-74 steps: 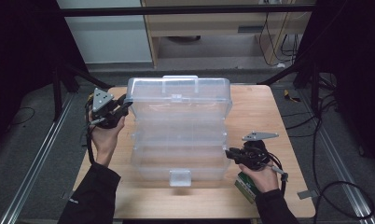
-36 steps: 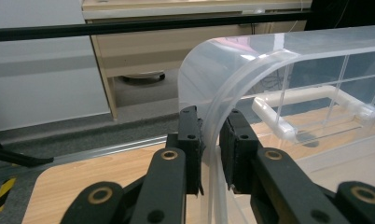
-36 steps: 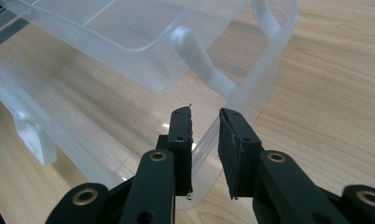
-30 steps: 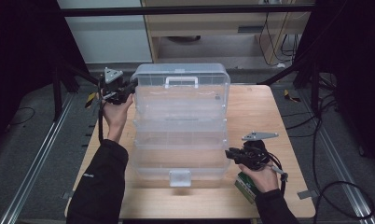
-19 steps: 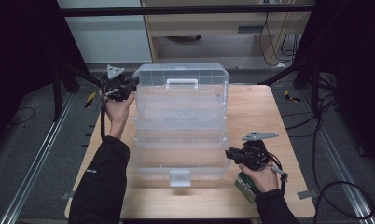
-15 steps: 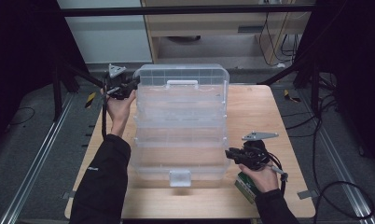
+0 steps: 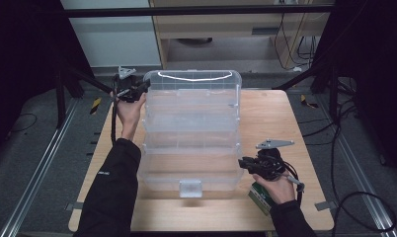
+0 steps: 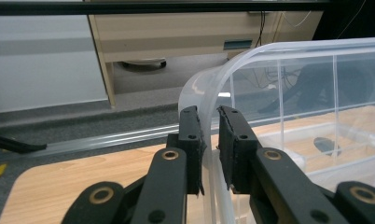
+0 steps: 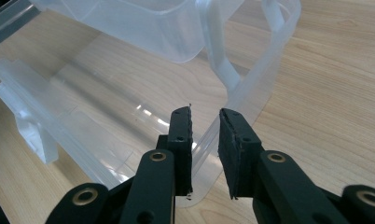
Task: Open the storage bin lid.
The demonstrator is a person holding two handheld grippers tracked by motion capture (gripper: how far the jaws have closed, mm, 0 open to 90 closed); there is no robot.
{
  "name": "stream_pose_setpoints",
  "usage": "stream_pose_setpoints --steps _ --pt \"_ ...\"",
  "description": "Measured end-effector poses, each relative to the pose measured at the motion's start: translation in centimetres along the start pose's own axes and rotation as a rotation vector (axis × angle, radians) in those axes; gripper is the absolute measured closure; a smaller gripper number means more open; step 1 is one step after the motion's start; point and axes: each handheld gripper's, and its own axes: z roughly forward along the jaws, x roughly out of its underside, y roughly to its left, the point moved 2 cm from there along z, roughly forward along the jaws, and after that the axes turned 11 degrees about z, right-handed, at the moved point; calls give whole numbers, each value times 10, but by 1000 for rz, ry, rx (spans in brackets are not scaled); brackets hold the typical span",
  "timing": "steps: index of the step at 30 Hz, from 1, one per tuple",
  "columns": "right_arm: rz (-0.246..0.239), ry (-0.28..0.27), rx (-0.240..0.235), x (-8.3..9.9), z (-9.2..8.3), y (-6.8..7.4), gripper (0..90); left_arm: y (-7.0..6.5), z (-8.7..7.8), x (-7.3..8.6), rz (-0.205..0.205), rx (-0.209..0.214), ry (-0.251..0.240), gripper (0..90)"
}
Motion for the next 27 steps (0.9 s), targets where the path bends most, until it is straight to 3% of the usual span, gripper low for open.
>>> stream_pose_setpoints --steps 10,15,16,18,21,27 --pt "-3 4 0 0 -1 1 748 2 9 1 9 -2 34 781" --pt "-6 8 5 0 -1 1 750 8 14 8 12 13 96 711" --pt "-10 10 7 0 -1 1 750 11 13 10 -11 16 83 715" --pt "-11 14 14 0 -1 2 751 17 6 14 -63 35 61 693" --pt "9 15 -12 0 -1 0 750 25 -8 18 -87 30 45 670" --pt "10 15 -11 0 -1 0 750 30 -53 27 -24 46 40 642"
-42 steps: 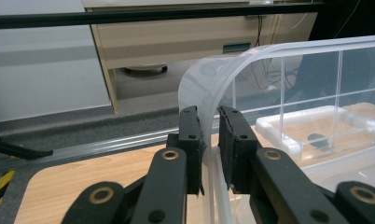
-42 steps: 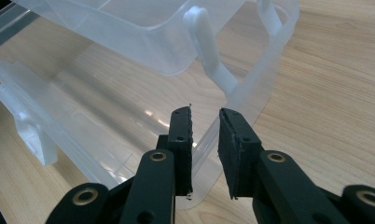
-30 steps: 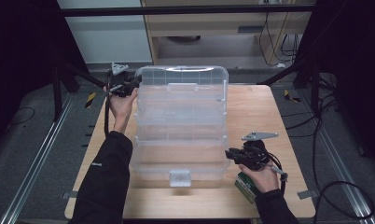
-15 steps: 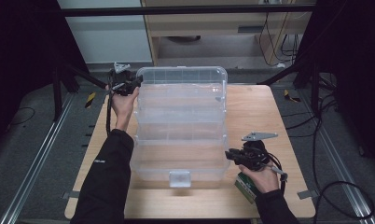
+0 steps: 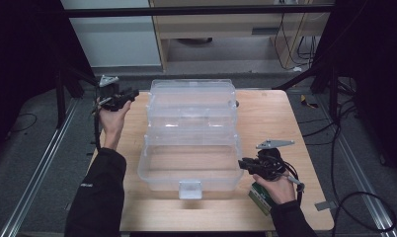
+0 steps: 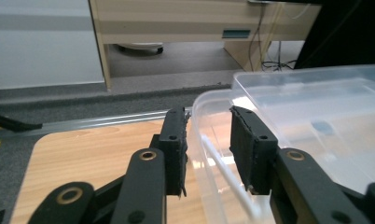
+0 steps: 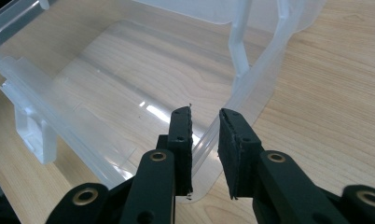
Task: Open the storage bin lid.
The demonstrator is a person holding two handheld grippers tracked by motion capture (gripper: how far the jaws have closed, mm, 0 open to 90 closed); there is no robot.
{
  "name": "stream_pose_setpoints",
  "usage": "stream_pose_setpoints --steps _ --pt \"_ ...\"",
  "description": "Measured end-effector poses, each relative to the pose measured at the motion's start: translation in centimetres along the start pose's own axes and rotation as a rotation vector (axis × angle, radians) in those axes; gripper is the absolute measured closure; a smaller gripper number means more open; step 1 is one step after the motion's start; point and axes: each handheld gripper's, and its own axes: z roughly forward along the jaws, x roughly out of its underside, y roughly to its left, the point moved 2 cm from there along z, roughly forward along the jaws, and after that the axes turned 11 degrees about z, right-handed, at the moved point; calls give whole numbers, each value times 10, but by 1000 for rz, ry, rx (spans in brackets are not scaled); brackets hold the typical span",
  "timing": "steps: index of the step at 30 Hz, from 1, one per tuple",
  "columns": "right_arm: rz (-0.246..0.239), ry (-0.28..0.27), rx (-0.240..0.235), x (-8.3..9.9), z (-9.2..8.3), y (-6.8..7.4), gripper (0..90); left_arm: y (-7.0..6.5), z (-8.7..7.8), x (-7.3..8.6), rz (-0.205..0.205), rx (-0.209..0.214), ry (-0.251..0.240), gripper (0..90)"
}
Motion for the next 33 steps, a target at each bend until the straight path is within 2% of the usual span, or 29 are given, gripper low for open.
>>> stream_pose_setpoints --steps 1,2,3,5,6,12,14,16,23,25,27,30,33 --pt "0 0 0 0 0 0 749 -1 -8 2 5 8 -1 638" --pt "0 1 3 0 0 0 750 -1 -8 2 5 8 -1 627" --pt "0 2 1 0 0 1 750 -3 -22 6 15 23 8 621" --pt "0 2 1 0 0 1 749 -8 -36 11 30 32 5 610" --pt "-2 1 2 0 0 0 749 -11 -42 14 33 50 5 603" --pt "-1 1 -1 0 0 0 747 -34 -76 27 97 90 13 560" --pt "0 -1 -2 0 0 0 747 -39 -84 33 90 103 6 553" --pt "0 -1 -3 0 0 0 747 -44 -90 40 96 97 15 551" --pt "0 -1 -3 0 0 -1 747 -64 -96 81 108 137 104 563" --pt "1 -2 -2 0 0 0 747 -69 -94 90 103 167 121 591" --pt "-1 -2 -1 0 0 0 747 -75 -92 96 136 169 170 597" --pt "-3 -2 -2 0 0 0 746 -83 -89 103 138 196 196 610" --pt "-5 -3 0 0 0 0 746 -87 -88 107 157 189 226 641"
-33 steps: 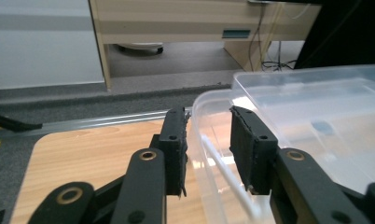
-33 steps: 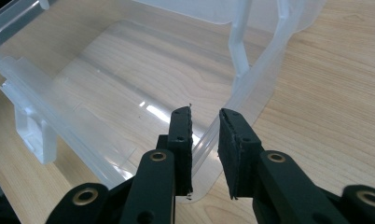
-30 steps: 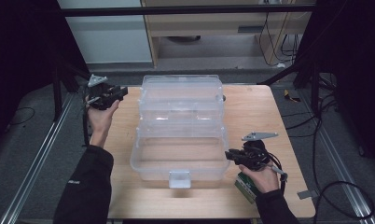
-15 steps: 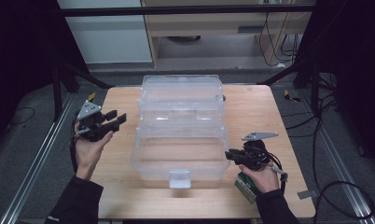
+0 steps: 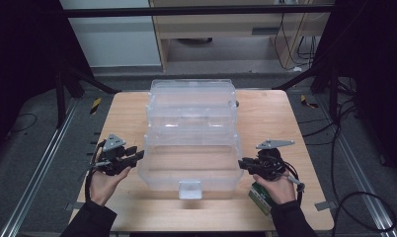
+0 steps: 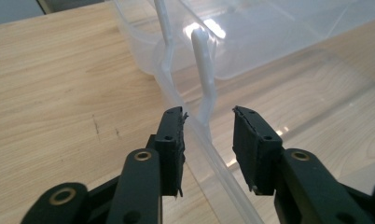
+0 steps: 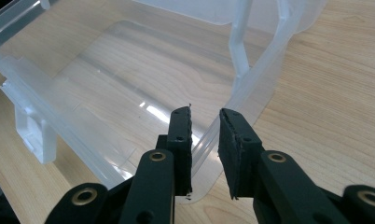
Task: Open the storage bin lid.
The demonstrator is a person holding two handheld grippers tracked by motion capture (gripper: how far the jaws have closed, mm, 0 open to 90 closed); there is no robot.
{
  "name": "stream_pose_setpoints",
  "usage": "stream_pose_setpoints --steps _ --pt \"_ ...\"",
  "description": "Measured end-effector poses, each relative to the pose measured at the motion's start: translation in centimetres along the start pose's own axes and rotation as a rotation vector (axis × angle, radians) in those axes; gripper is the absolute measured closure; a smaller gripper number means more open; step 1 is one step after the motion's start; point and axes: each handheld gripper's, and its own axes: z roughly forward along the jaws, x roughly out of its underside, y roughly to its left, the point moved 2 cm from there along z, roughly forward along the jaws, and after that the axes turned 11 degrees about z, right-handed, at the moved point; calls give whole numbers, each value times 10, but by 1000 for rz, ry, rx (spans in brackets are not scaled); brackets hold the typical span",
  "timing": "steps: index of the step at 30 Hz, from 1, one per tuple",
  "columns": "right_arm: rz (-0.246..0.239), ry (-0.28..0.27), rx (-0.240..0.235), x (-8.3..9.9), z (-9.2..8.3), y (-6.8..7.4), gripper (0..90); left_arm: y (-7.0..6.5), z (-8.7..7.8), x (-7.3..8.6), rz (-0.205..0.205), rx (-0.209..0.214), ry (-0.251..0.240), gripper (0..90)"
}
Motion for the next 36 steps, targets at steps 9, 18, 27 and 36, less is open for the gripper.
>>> stream_pose_setpoints --steps 9,18,27,36 --pt "-7 -4 7 0 0 1 747 -3 5 8 -41 36 14 749" --pt "-7 -1 15 -1 0 2 747 -4 7 9 -42 26 19 726" --pt "-61 -43 39 -8 -30 7 600 1 -9 4 -26 1 -44 573" --pt "-28 -48 101 -15 -58 -3 473 27 -17 13 -47 -94 -56 428"
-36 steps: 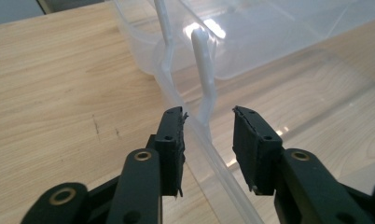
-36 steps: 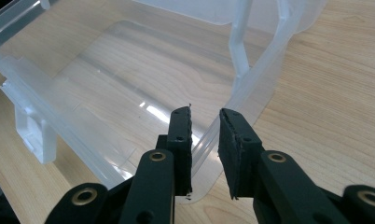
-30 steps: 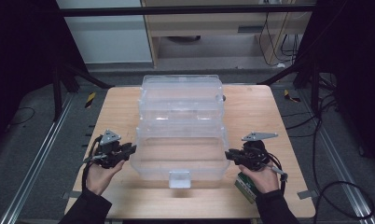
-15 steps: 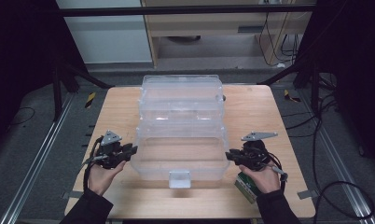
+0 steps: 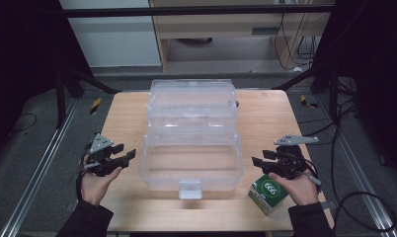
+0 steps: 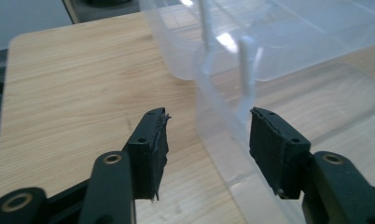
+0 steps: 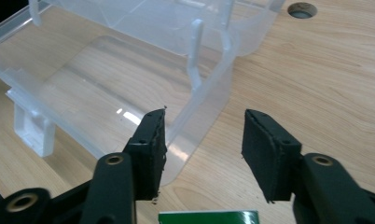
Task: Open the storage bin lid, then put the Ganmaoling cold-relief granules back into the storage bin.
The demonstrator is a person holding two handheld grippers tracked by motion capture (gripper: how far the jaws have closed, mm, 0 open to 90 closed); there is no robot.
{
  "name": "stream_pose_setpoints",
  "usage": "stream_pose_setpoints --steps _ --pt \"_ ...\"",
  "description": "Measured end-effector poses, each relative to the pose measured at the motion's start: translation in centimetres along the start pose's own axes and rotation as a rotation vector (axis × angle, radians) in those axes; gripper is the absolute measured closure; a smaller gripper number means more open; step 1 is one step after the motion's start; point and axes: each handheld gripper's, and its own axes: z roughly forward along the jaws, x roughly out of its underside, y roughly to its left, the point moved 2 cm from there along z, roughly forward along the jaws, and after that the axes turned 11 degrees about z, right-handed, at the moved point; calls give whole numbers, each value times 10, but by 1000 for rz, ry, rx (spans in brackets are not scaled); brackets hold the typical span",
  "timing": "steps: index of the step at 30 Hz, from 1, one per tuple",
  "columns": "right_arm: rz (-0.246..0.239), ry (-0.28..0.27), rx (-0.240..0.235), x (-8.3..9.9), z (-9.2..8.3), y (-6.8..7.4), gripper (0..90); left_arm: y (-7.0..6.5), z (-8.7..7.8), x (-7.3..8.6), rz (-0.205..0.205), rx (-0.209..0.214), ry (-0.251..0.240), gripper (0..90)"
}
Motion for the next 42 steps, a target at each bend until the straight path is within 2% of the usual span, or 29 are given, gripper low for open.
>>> stream_pose_setpoints --steps 3,4,8,13,15,23,30,37,42 --pt "1 6 4 -3 -4 0 444 8 3 6 -11 -24 15 380" --pt "-6 14 6 -5 -5 1 406 15 7 13 -32 -38 31 370" --pt "-20 48 22 -5 -5 3 353 29 11 25 -80 -72 55 348" --pt "-40 87 55 -4 -4 1 310 39 16 36 -108 -90 76 337" --pt "-44 91 58 -3 -3 2 304 39 17 38 -113 -90 81 336" --pt "-66 181 91 2 -1 3 265 44 21 46 -129 -106 88 325" --pt "-67 249 101 8 6 0 240 44 24 48 -117 -106 108 322" --pt "-80 318 108 13 4 1 214 40 27 48 -104 -97 117 320" --pt "-69 356 119 17 3 0 202 39 28 49 -102 -95 124 319"
